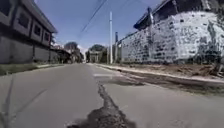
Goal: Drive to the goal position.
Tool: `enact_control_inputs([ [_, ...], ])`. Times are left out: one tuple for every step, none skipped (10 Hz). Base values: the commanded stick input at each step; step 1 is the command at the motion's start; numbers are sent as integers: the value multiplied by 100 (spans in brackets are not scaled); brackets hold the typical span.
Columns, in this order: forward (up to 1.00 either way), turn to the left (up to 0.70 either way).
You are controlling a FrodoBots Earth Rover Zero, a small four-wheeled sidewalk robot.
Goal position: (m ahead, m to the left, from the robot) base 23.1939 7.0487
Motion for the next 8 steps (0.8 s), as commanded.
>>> enact_control_inputs([
  [100,40],
  [100,26],
  [100,0],
  [100,0],
  [100,0],
  [100,0],
  [100,0],
  [100,0],
])
